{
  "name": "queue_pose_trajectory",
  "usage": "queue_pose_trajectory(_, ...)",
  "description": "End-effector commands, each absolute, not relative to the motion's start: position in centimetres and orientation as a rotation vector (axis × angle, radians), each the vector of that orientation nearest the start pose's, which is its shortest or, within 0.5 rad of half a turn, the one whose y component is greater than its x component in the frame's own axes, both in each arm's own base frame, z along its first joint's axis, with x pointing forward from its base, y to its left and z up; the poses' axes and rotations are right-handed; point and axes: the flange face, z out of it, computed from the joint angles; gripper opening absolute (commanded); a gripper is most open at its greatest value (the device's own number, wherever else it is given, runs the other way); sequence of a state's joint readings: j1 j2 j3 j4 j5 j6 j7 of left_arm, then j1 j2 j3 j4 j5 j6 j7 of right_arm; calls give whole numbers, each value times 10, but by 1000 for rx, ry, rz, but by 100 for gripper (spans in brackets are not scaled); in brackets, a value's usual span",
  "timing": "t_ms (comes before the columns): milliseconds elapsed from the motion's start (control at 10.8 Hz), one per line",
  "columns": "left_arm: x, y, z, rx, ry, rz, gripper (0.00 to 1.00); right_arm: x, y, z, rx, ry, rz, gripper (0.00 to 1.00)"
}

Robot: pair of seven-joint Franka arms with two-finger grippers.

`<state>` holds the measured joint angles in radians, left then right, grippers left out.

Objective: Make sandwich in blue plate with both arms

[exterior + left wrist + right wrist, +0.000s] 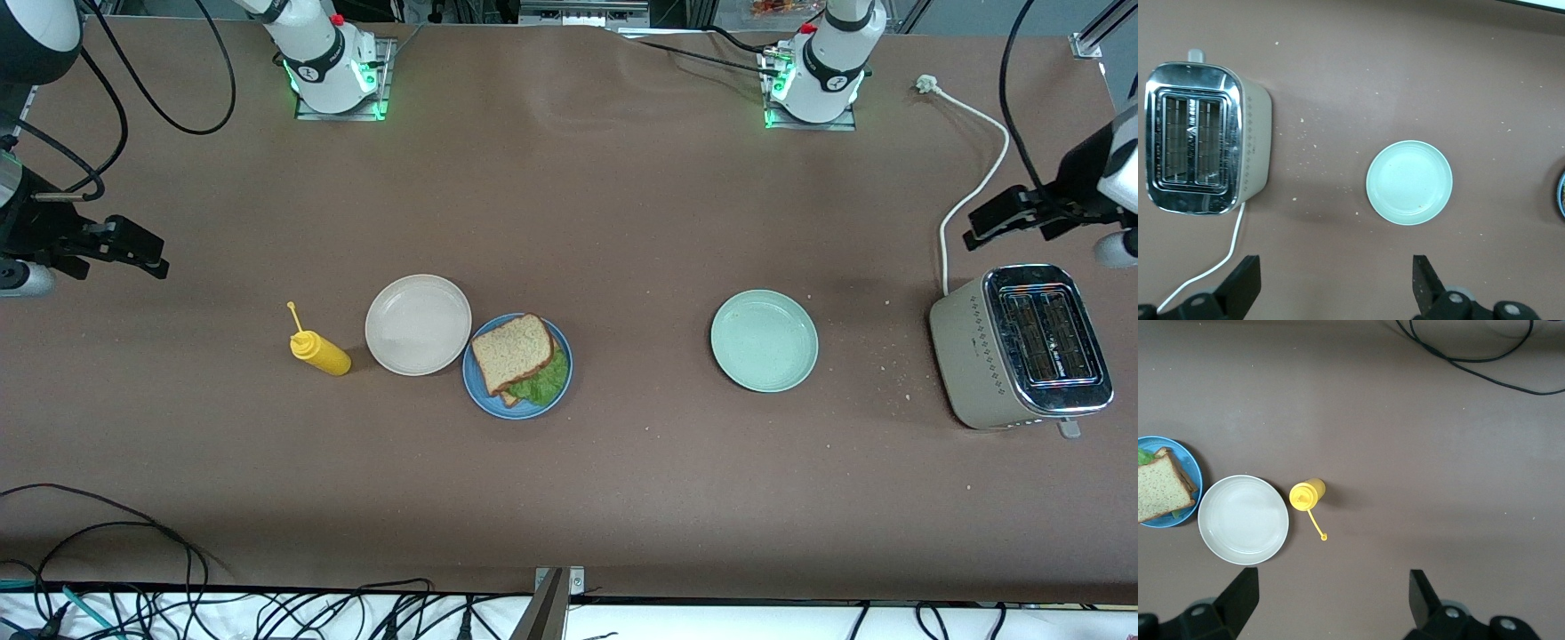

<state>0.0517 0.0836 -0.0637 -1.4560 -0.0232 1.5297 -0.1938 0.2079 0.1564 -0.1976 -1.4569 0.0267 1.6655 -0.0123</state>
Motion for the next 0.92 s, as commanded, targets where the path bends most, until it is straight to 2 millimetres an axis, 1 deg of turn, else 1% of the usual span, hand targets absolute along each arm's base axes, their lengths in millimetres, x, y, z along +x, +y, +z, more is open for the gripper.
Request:
queue_pose_trajectory(0,586,15,613,-3164,-221,65,100,609,18,604,-3110,-29,-81,100)
queue_pose_trajectory(277,587,15,614,-3163,-211,53,100,609,18,604,-3110,-29,-81,100)
queue_pose_trajectory(554,586,14,609,-3165,-206,75,100,609,18,604,-3110,-29,-81,100)
queue_pose_trajectory(832,587,15,606,-3164,-189,79,100,608,12,602,-3113,-15,-63,100)
